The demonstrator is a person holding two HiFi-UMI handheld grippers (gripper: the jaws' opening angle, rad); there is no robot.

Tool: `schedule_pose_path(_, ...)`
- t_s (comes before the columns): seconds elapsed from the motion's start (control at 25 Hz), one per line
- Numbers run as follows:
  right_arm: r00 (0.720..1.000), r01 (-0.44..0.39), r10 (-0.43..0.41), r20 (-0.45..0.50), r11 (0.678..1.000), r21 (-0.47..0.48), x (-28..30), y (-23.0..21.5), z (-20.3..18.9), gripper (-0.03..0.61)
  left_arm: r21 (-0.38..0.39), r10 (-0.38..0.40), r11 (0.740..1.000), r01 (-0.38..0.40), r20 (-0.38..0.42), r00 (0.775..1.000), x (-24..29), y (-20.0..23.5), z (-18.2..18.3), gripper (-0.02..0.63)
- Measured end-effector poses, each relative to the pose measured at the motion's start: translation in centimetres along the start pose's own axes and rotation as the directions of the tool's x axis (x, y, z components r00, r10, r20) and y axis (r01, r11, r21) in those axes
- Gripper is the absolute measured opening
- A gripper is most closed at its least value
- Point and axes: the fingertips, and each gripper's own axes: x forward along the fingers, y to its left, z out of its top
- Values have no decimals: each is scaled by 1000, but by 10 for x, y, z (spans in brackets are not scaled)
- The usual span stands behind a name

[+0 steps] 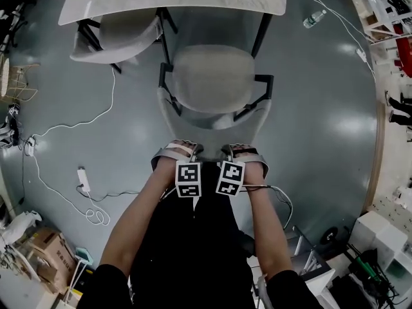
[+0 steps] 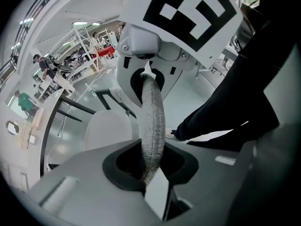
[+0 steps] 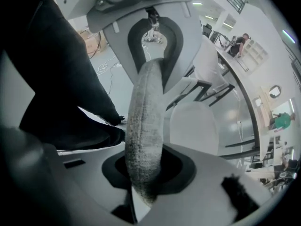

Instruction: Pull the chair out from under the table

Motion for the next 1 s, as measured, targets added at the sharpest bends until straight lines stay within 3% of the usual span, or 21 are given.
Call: schedule_pose_path(1.0,1000,-21,20,2,1000,20,-6,69,7,74,-6,-38,999,38,-7,999,-7,-68,6,81)
